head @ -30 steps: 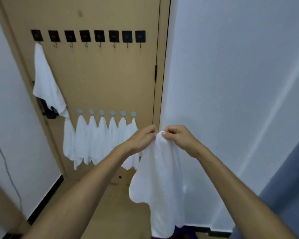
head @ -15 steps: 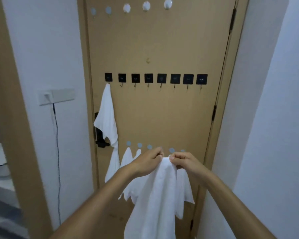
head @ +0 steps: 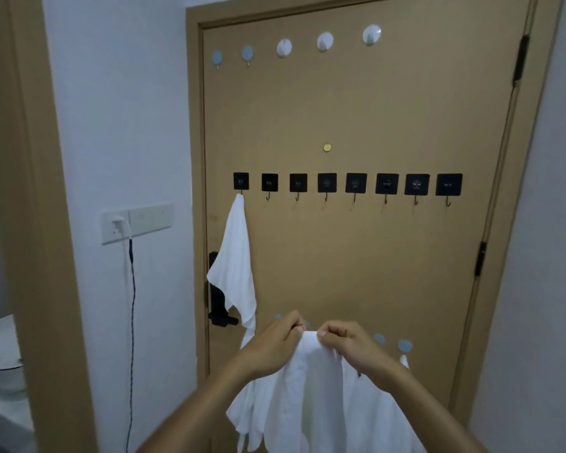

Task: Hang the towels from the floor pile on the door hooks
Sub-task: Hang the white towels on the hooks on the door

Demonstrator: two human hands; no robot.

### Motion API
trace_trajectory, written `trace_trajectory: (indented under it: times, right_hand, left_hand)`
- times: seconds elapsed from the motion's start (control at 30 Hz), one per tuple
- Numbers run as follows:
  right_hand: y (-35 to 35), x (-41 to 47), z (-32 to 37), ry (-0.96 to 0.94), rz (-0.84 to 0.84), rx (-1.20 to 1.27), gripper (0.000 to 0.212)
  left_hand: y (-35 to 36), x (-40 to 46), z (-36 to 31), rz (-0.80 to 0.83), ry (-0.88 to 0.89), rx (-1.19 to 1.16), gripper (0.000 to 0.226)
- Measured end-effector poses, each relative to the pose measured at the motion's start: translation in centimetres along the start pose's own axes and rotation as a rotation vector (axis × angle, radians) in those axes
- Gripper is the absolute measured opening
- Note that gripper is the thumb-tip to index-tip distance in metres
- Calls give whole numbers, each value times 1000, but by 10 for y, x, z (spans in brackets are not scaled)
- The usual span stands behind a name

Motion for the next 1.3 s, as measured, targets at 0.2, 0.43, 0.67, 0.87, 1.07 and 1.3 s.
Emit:
trace_trajectory:
  times: [0.2,0.43,0.67,0.87,1.07,1.3]
  right_hand:
    - [-14,83,-15,-85,44,-95,27]
    - [-43,191,-24,-192,65,-195,29]
    - [-64,265,-44,-278,-22,89,12]
    - [-90,325,-35,-309,-134,-22,20]
    - [-118,389,-4,-286,-258,-143,18]
    - [-155,467,49,-201,-418,-510,15]
  left_hand:
    - [-36,56,47,25,-2,53,25]
    - [-93,138,104,-22,-22,-55,28]
    - [-136,198,154,-106,-28,-225,27]
    - [-177,238,180,-164,-44,-148,28]
    - [-231,288,198,-282,27,-40,25]
    - [-303,356,210,-307,122,13,24]
Point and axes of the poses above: each hand's wrist, its own x-axis towards the middle knuckle, its own y-axis out of the palm, z = x × y, the point moved 8 cm from there along x, towards the middle knuckle, and after that the axes turned 11 degrees about z, right-handed, at the moved point
